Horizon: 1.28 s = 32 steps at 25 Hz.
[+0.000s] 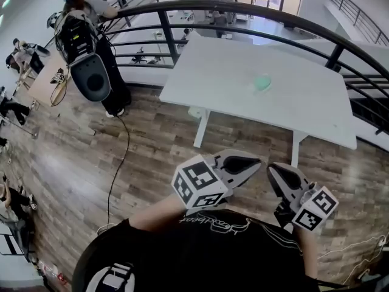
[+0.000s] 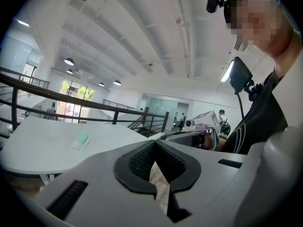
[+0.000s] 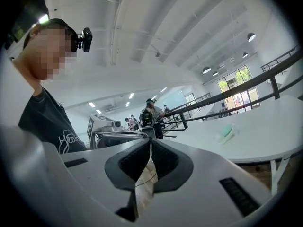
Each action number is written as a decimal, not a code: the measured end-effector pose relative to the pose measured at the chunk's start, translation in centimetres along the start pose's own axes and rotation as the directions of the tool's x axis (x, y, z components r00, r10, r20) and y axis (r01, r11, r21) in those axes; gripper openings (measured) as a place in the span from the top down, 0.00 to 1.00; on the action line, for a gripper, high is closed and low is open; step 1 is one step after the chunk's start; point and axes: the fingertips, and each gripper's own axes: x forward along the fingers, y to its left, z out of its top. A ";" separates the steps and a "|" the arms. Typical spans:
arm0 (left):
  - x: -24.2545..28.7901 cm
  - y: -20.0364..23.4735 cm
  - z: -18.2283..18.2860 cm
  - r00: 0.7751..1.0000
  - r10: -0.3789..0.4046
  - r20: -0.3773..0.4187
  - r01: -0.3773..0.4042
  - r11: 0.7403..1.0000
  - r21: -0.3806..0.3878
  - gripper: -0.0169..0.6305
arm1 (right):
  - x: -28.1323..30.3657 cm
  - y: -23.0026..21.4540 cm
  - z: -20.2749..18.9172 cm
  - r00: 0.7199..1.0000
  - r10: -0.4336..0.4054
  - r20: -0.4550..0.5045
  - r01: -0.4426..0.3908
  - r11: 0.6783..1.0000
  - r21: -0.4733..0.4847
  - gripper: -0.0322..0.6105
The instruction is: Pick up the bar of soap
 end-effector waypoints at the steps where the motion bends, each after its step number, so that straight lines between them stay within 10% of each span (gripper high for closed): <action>1: -0.2 0.5 0.0 1.000 -0.002 -0.001 0.002 1.000 0.003 0.96 | 0.6 -0.3 0.0 1.000 0.002 0.004 -0.002 1.000 0.002 0.92; 32: 6.6 5.7 2.0 1.000 -0.006 -0.024 0.007 0.999 0.036 0.96 | -0.2 -9.3 2.7 0.997 -0.048 0.057 0.048 0.999 0.002 0.92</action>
